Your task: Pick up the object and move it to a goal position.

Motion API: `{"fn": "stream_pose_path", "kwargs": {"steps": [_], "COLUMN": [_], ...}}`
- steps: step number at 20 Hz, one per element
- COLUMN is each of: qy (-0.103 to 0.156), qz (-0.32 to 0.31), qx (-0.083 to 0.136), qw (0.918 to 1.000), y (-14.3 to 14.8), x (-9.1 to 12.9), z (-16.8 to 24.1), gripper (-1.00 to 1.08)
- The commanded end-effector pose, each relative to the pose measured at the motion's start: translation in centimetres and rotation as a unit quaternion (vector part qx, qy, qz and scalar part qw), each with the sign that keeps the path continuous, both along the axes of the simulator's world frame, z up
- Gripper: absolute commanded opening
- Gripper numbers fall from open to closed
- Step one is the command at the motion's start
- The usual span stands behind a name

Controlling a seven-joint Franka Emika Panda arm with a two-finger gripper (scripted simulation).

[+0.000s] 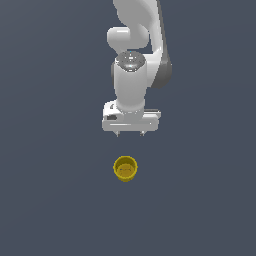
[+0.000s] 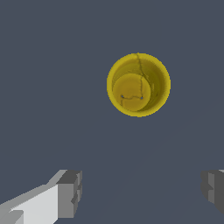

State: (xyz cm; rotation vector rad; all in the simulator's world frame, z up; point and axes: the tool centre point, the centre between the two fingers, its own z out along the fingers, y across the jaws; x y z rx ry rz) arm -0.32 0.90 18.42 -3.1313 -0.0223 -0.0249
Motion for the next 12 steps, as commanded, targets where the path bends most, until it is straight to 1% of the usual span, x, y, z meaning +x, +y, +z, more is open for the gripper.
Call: {"fn": "stream_pose_path", "kwargs": {"steps": [1, 8, 12], "qy": [0.000, 0.004, 0.005], "qz": [0.000, 0.014, 0.012], "qx": [0.000, 0.002, 0.002], "qw": [1.0000, 0.9999, 0.9999], "y": [0.0, 1.9, 1.8], "x": [0.0, -0.3, -0.2], "z": [0.0, 0.1, 0.1], "gripper": [0.28, 0.28, 0.28]}}
